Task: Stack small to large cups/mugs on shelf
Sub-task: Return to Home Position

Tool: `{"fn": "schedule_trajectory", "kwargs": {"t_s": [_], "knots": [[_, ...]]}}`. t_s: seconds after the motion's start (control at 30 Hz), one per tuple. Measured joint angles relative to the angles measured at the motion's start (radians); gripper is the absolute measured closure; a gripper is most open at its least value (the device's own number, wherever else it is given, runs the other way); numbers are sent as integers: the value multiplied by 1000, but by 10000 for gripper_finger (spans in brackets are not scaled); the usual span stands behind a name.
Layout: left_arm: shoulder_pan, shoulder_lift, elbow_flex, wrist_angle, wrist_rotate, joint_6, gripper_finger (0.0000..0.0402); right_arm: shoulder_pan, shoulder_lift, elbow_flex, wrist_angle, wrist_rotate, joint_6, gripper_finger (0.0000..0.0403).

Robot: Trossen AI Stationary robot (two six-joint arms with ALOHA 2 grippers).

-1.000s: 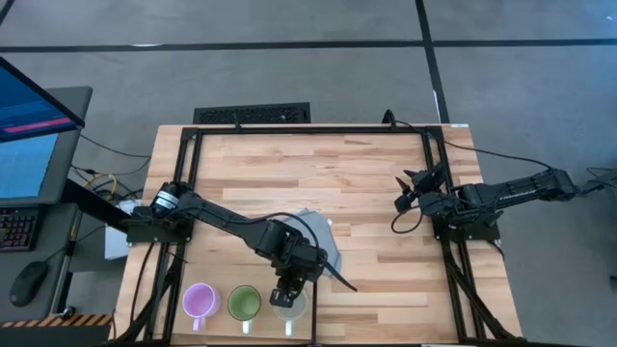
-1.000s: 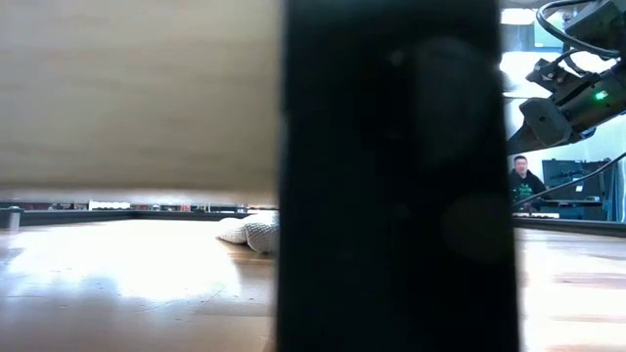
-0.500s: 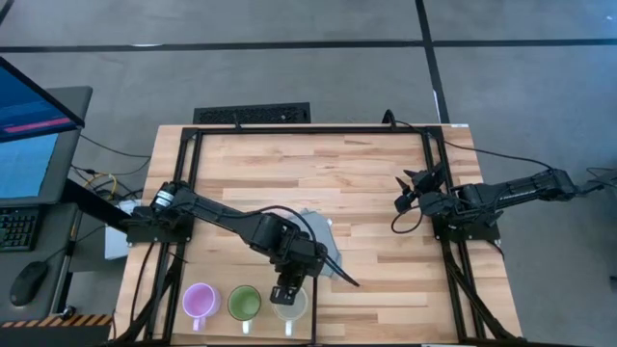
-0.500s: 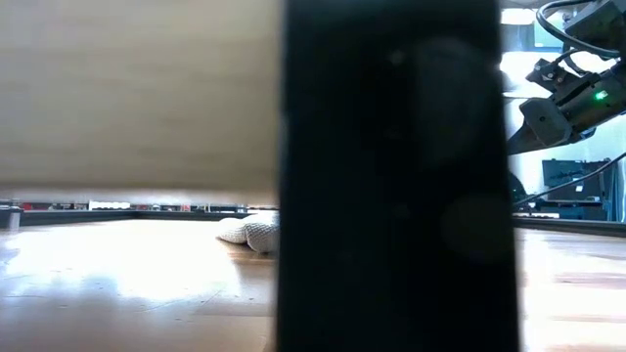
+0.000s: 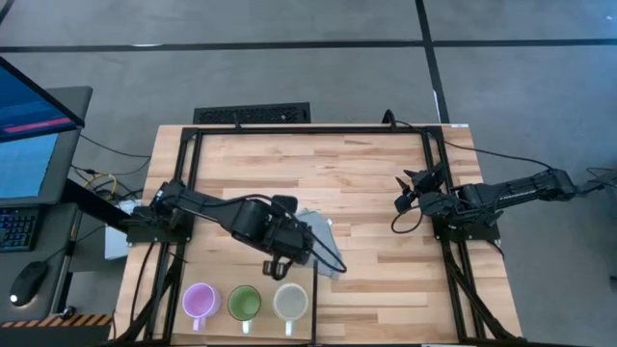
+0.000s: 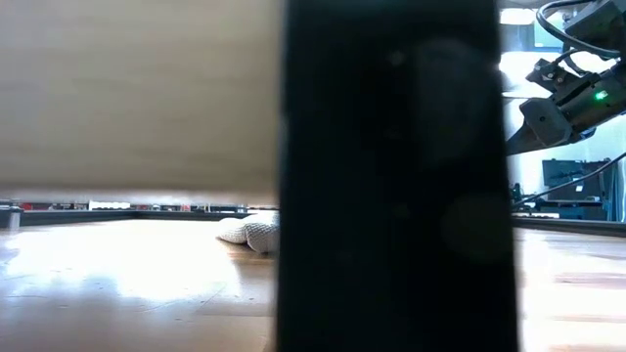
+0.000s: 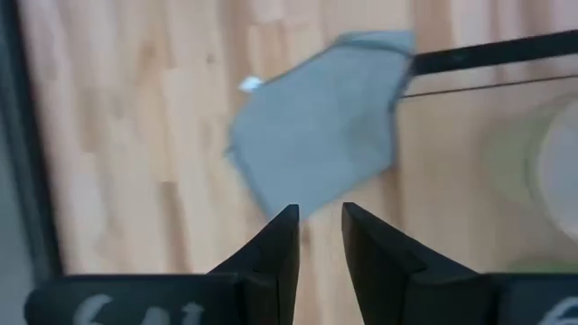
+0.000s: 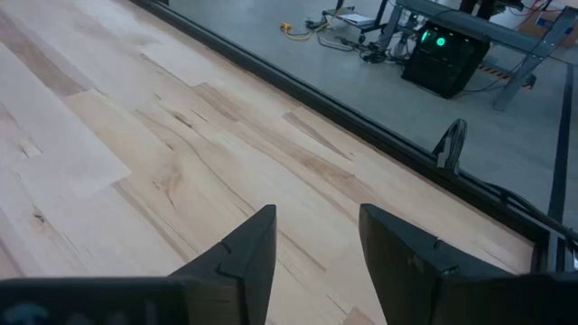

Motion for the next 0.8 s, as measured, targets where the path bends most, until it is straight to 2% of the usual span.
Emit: {"fn": "schedule_trajectory", "kwargs": {"t_s": [0.13,0.3,0.37,0.47,0.67,0.73,0.8], "knots": [[11,-41,-2,-5,-77,47,324,0,0,0,0,0,0,223],[41,-135,13,0,-105,37,324,0,0,0,2,0,0,221],[54,-179,27,2,-154,40,324,0,0,0,1,0,0,220],[62,-253,32,15,-302,46,324,0,0,0,5,0,0,220],[63,-389,18,16,-692,-9,324,0,0,0,21,9,0,223],[63,-429,4,10,-785,-40,324,0,0,0,37,57,0,222],[63,-464,-18,6,-829,-57,324,0,0,0,62,135,0,221]]}}
